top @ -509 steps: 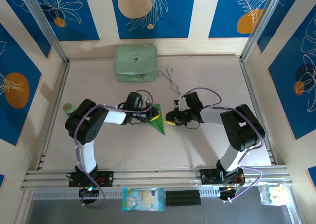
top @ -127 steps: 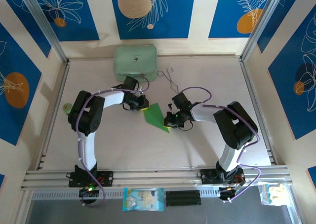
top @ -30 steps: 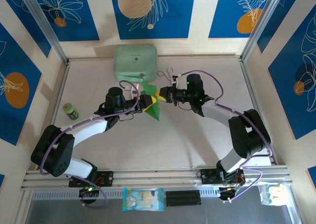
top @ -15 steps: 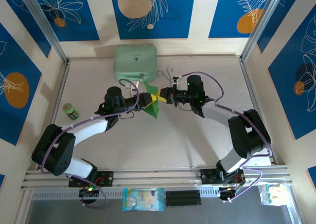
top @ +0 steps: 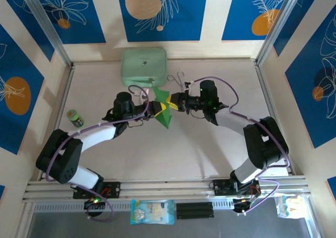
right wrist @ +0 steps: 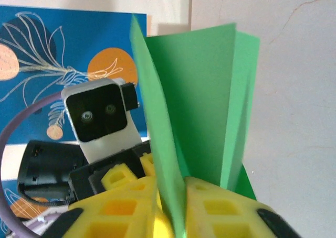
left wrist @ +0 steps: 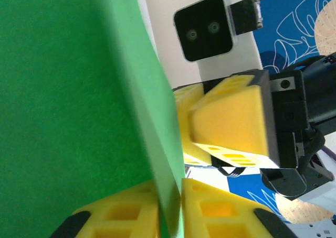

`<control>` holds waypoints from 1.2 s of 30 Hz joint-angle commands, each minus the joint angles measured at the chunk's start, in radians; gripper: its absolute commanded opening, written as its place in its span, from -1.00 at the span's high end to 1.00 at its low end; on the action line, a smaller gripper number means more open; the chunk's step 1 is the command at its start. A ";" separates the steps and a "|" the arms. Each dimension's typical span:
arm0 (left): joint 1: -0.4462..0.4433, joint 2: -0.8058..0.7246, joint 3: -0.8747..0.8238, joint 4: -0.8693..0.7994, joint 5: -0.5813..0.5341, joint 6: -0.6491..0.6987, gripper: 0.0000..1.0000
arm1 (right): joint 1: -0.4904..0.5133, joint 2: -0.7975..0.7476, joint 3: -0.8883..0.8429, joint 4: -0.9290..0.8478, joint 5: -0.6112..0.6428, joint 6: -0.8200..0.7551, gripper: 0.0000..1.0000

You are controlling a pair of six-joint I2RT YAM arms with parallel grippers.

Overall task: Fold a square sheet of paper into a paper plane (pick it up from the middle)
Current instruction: Turn over the paper at the center of the table.

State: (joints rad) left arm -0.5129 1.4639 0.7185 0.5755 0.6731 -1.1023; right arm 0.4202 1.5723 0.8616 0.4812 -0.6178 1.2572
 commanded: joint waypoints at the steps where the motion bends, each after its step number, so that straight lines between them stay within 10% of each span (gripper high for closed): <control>1: 0.002 0.001 0.032 -0.013 -0.006 0.001 0.69 | -0.010 -0.062 -0.018 -0.038 0.010 -0.039 0.39; 11: 0.013 -0.052 0.130 -0.477 -0.124 0.276 0.71 | -0.062 -0.237 -0.031 -0.451 0.326 -0.276 -0.15; 22: -0.092 0.089 0.499 -1.285 -0.801 0.744 0.73 | -0.093 -0.370 -0.072 -0.609 0.543 -0.432 -0.49; 36: -0.275 0.509 0.774 -1.502 -1.429 0.768 0.81 | -0.139 -0.379 -0.079 -0.681 0.605 -0.434 -0.50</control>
State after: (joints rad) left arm -0.7578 1.9186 1.4433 -0.8463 -0.5777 -0.3557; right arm 0.2901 1.2118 0.7944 -0.1757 -0.0250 0.8333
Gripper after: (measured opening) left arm 0.096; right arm 0.750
